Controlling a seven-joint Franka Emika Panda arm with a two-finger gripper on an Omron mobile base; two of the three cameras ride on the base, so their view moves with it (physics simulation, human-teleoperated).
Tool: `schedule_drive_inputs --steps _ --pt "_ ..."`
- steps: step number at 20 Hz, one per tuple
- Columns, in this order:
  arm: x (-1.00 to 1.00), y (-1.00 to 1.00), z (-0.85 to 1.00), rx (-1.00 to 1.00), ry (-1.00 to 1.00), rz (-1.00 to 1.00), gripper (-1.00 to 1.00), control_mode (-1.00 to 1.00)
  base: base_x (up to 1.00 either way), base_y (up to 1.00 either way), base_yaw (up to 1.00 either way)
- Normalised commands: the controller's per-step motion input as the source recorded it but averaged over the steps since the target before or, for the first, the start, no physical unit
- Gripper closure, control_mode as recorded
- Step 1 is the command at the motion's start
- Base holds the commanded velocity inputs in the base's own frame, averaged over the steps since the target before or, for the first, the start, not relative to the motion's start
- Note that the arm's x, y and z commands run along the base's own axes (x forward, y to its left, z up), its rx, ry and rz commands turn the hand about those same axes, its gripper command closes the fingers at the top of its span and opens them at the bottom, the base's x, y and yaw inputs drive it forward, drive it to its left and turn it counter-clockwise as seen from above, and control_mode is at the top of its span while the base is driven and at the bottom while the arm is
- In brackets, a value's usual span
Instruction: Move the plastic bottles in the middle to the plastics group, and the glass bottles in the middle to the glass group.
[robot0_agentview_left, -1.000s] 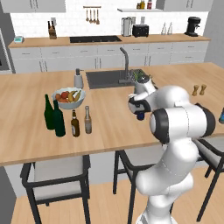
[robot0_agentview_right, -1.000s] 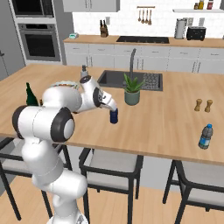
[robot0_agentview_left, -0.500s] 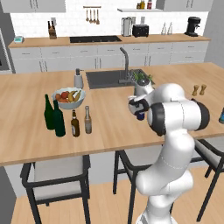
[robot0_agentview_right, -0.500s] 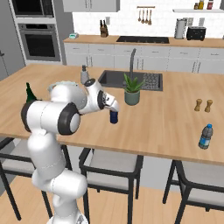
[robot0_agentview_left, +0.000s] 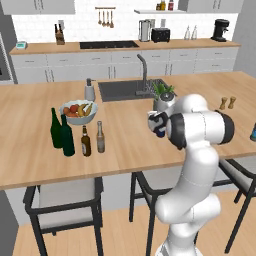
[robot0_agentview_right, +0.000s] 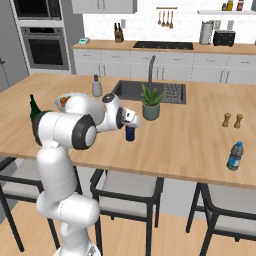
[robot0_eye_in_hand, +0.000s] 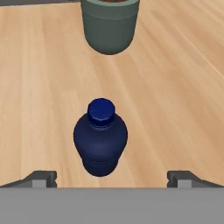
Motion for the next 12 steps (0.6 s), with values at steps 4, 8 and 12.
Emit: schedule_drive_inputs --steps 4,8,12 --pt "0.29 -0.03 -0.09 0.0 0.0 0.06 -1.0 -1.0 0.0 0.0 0.0" --pt "0.16 -0.03 -0.11 0.0 0.0 0.05 -1.0 -1.0 0.0 0.0 0.0" --pt "0.15 -0.06 -0.16 0.0 0.0 0.05 -1.0 -1.0 0.0 0.0 0.0"
